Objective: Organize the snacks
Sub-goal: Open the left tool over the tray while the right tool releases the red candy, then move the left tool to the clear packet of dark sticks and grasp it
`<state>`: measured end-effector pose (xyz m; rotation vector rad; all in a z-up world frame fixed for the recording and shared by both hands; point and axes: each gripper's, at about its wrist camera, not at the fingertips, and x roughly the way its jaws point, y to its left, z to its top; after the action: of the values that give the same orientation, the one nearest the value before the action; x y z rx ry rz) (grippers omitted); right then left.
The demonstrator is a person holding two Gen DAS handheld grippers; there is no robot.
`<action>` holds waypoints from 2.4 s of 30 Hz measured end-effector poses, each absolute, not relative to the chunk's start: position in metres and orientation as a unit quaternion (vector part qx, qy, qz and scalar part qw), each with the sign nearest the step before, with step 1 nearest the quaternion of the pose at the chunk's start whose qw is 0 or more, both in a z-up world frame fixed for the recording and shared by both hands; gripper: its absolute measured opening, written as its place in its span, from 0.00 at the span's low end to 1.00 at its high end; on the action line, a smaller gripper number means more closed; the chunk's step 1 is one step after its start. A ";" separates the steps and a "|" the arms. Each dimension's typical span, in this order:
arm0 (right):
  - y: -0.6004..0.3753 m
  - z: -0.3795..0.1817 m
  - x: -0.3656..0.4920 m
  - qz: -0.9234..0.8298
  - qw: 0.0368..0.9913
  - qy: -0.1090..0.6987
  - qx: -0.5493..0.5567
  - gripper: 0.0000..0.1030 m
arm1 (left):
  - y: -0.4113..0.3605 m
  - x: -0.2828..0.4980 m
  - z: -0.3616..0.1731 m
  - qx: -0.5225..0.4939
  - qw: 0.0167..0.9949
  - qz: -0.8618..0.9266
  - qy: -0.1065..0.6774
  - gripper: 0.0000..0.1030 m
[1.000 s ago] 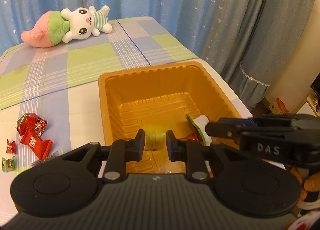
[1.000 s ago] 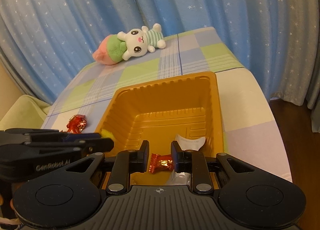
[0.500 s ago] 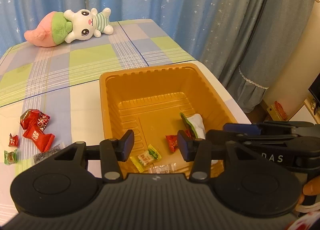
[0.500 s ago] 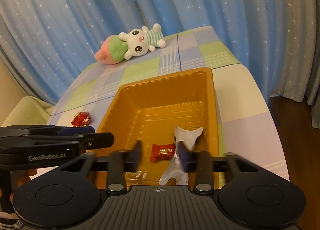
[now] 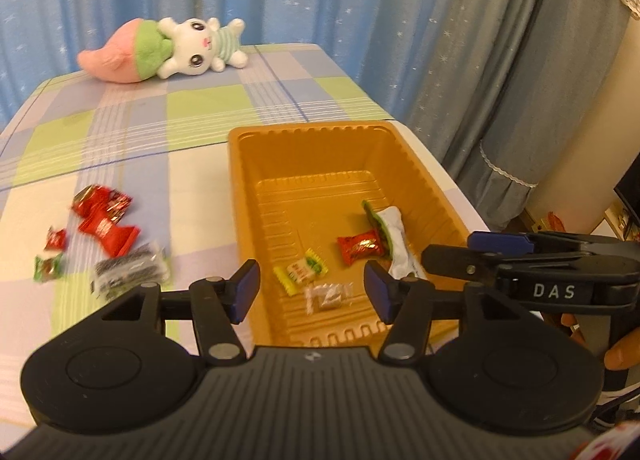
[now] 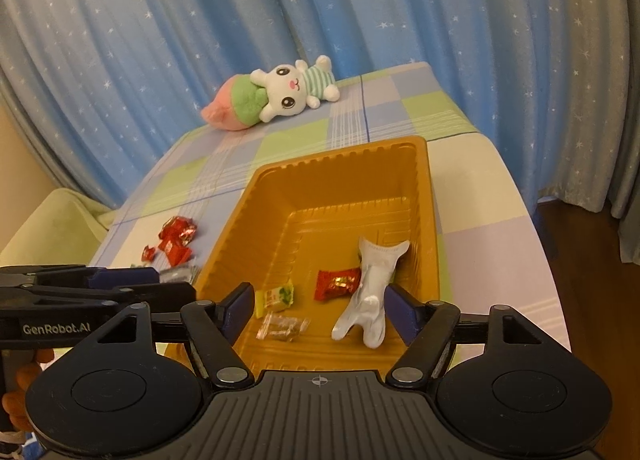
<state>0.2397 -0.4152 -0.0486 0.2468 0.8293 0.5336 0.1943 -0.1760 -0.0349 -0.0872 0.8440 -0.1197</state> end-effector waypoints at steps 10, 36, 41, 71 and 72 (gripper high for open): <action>-0.403 -0.047 0.213 0.271 0.868 0.405 0.097 0.71 | -0.148 0.152 -0.035 -0.043 0.911 -0.025 0.410 0.57; -0.298 -0.044 0.200 0.262 0.863 0.417 0.112 0.72 | -0.030 0.138 -0.056 -0.015 0.907 -0.032 0.420 0.57; -0.297 -0.049 0.210 0.226 0.868 0.423 0.130 0.72 | -0.020 0.157 -0.069 0.008 0.904 -0.056 0.423 0.57; -0.321 -0.067 0.252 0.116 0.873 0.446 0.161 0.72 | -0.023 0.256 -0.124 0.054 0.867 -0.169 0.466 0.57; -0.320 -0.067 0.253 0.117 0.872 0.446 0.161 0.72 | -0.026 0.254 -0.124 0.056 0.866 -0.171 0.466 0.57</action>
<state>0.2527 -0.3199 -0.0669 0.3370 0.9330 0.2447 0.2538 -0.0261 -0.1243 0.1181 0.9756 -0.3582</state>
